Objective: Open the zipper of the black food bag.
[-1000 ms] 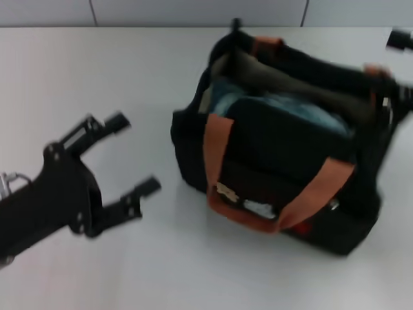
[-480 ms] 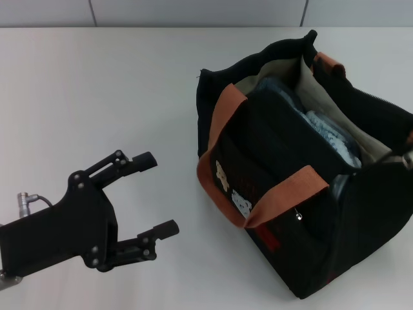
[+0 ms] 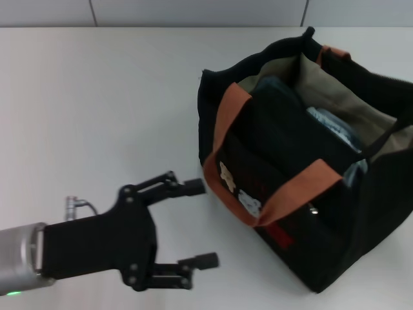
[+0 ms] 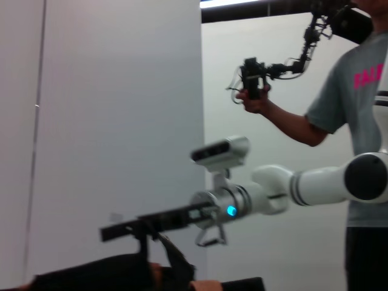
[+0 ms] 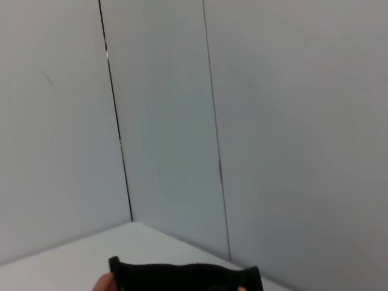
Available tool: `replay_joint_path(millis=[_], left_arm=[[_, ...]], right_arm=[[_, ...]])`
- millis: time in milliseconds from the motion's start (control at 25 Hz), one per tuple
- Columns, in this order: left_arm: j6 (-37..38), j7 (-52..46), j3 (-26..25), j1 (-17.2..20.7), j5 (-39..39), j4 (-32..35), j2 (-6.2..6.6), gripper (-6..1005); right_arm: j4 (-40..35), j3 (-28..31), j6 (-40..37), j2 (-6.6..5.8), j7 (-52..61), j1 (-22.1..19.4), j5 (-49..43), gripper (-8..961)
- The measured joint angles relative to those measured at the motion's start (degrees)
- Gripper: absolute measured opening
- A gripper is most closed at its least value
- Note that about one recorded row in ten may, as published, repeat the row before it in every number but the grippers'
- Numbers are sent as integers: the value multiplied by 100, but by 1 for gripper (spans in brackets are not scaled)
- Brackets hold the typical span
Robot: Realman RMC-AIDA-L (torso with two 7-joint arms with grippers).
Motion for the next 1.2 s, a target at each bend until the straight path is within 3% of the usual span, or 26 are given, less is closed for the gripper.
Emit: replay_joint_path(millis=[280, 320, 360, 480, 520, 720, 960, 1120, 1200], left_arm=[[-238, 168, 184, -411, -13, -444, -29, 856], [-250, 219, 194, -457, -22, -493, -30, 856], [-263, 275, 200, -496, -36, -535, -29, 856], [-316, 314, 181, -571, -46, -541, -30, 856], [-354, 318, 169, -590, -47, -525, -30, 856], [-403, 476, 158, -591, -59, -552, -30, 857], [-429, 525, 156, -575, -73, -562, -30, 857], [-457, 527, 150, -585, -79, -563, -30, 857], [-462, 527, 151, -590, -80, -564, -30, 857]], right_arm=[[-814, -36, -8, -64, 947, 731, -905, 832], [-818, -45, 52, -131, 1045, 1077, -1181, 832], [-818, -45, 52, -131, 1045, 1077, -1181, 832], [-617, -100, 296, -285, 1184, 1661, -1617, 832], [-395, -237, 575, -374, 1208, 2010, -1927, 832], [-179, -827, 1182, -412, 1284, 2454, -2524, 832], [-539, -1274, 828, -382, 1808, 2440, -3284, 832], [-1175, -1185, -399, -391, 2099, 2246, -3526, 832], [-1442, -1085, -655, -403, 2134, 2167, -3684, 832]])
